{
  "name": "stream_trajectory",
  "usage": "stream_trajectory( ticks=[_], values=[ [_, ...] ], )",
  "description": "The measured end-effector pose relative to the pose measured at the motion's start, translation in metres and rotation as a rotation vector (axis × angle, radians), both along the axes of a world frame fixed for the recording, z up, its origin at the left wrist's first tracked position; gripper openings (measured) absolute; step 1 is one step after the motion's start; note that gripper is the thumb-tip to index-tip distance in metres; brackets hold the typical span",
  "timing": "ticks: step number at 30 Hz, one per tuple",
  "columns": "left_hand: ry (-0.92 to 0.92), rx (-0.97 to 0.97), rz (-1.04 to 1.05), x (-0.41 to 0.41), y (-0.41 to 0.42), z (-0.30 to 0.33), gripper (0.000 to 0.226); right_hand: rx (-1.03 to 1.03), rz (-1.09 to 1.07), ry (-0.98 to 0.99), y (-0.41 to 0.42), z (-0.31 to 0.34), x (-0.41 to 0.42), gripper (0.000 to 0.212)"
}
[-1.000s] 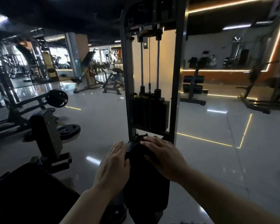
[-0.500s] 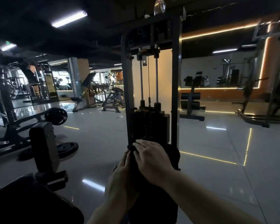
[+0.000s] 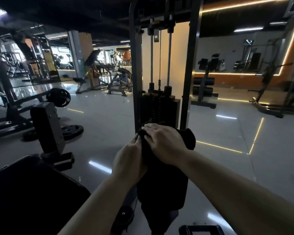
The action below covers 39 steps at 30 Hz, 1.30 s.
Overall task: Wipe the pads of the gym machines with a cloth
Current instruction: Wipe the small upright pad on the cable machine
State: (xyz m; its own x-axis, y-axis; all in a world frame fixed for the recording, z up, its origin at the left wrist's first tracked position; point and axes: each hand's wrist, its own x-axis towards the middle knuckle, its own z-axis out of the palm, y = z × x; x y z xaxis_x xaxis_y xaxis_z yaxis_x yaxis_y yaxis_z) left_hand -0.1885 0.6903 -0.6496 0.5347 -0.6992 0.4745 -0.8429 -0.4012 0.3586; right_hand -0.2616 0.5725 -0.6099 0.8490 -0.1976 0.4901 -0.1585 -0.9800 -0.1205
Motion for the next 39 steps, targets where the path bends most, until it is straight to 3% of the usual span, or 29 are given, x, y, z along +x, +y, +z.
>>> stream_trajectory(
  ticks=[4, 9, 14, 19, 23, 28, 32, 39],
  values=[
    [-0.018, -0.036, -0.004, -0.008, 0.006, 0.002, 0.067, 0.037, 0.048, 0.009, -0.031, -0.005, -0.030, 0.043],
    [-0.018, -0.046, -0.004, -0.001, 0.001, 0.009, 0.061, 0.143, 0.063, -0.069, -0.046, -0.013, -0.048, 0.059],
    [0.056, 0.008, -0.122, 0.005, -0.010, 0.010, 0.068, 0.090, -0.101, -0.057, -0.028, -0.012, -0.035, 0.070],
    [0.081, -0.103, -0.152, 0.006, -0.008, -0.003, 0.070, 0.022, -0.034, 0.037, -0.005, -0.004, -0.014, 0.053],
    [0.030, -0.127, -0.158, 0.005, -0.010, -0.005, 0.070, 0.100, 0.004, 0.007, -0.045, -0.011, -0.042, 0.061],
    [0.081, -0.150, -0.135, 0.002, -0.014, -0.010, 0.083, 0.249, 0.003, -0.069, -0.052, -0.017, -0.038, 0.048],
    [0.073, -0.139, -0.122, 0.006, -0.018, -0.023, 0.090, 0.129, -0.067, -0.064, -0.027, -0.004, -0.016, 0.039],
    [-0.030, -0.080, -0.080, -0.002, -0.008, -0.017, 0.092, 0.059, 0.113, 0.055, -0.043, -0.003, -0.032, 0.045]
  ],
)
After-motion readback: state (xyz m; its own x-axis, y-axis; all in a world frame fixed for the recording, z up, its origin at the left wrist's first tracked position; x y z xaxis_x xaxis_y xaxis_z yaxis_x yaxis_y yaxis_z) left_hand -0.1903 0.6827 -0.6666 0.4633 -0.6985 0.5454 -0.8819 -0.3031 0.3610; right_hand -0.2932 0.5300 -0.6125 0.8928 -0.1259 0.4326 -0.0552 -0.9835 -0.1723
